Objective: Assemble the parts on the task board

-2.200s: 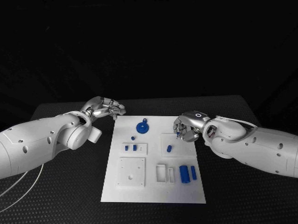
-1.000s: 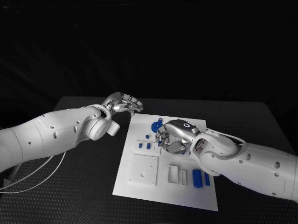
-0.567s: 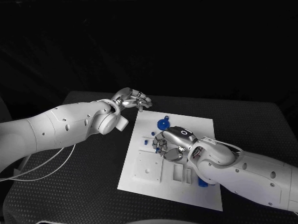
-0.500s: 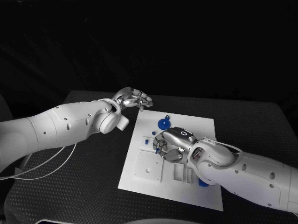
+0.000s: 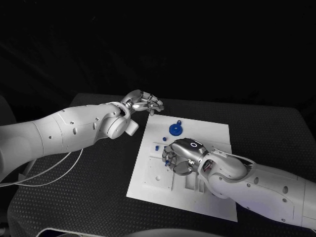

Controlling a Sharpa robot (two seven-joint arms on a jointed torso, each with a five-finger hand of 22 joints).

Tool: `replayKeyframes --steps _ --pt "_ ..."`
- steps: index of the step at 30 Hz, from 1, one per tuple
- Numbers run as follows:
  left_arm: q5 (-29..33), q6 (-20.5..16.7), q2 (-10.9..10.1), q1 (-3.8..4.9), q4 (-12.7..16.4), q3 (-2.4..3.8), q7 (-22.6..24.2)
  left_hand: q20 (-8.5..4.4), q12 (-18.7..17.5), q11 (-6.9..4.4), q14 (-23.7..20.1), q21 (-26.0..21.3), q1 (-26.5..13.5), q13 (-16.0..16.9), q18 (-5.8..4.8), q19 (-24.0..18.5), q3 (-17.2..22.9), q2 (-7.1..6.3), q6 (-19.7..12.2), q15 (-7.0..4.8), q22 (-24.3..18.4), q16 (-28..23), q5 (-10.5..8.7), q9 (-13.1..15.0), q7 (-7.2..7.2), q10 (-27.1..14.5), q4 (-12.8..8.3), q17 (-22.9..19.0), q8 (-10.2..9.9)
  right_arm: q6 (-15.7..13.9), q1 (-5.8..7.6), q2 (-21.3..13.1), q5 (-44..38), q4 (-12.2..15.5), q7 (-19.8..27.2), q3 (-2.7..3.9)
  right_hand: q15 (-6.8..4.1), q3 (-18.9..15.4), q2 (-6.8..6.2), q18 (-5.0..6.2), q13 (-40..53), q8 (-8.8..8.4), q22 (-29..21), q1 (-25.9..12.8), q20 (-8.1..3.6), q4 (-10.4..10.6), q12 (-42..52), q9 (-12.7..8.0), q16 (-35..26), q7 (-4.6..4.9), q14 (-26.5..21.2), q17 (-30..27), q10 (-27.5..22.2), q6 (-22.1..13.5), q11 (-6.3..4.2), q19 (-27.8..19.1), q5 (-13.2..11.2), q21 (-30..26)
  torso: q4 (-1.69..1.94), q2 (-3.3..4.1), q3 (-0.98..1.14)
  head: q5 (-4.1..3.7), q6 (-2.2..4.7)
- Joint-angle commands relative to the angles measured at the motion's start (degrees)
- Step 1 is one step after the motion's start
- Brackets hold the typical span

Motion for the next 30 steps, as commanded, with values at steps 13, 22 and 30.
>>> replayKeyframes --steps 13,22,30 --pt "0.37 0.43 -0.07 0.11 0.19 0.04 0.44 -1.56 0.31 0.01 0.33 -0.22 -0.47 0.09 -0.07 0.51 -0.29 -0.17 -0.42 0.32 0.22 -0.21 -0.15 0.09 0.22 -0.51 0.31 0.20 -0.37 0.80 -0.31 0.34 -1.78 -0.69 0.23 -0.97 0.11 0.10 0.33 0.79 0.17 -0.11 0.11 -0.26 0.02 -0.19 -0.26 0.15 -0.06 0.02 0.35 0.13 0.20 0.33 -0.01 0.41 -0.20 0.16 -0.06 -0.04 0.00 0.04 -0.50" --pt "0.36 0.43 0.02 0.12 0.22 0.04 0.45 -1.56 0.35 0.01 0.31 -0.24 -0.49 0.10 -0.07 0.51 -0.30 -0.18 -0.43 0.32 0.25 -0.23 -0.15 0.10 0.22 -0.55 0.35 0.22 -0.38 1.05 -0.82 0.62 -1.89 -1.18 0.21 -1.12 0.12 0.10 0.38 0.79 0.25 -0.15 0.12 -0.30 0.03 -0.25 -0.31 0.18 -0.11 0.02 0.35 0.18 0.18 0.32 0.00 0.40 -0.20 0.14 0.05 0.05 0.03 -0.01 -0.61" --pt "0.36 0.45 -0.09 0.12 0.30 0.04 0.41 -1.56 0.38 0.01 0.30 -0.25 -0.49 0.10 -0.07 0.51 -0.30 -0.18 -0.44 0.32 0.28 -0.24 -0.15 0.11 0.22 -0.57 0.37 0.24 -0.38 1.29 -1.26 0.75 -1.98 -1.53 0.23 -1.14 0.12 0.09 0.43 0.79 0.32 -0.17 0.13 -0.34 0.03 -0.29 -0.34 0.21 -0.15 0.03 0.35 0.22 0.17 0.32 0.00 0.39 -0.20 0.12 -0.03 -0.01 0.02 0.22 -0.94"
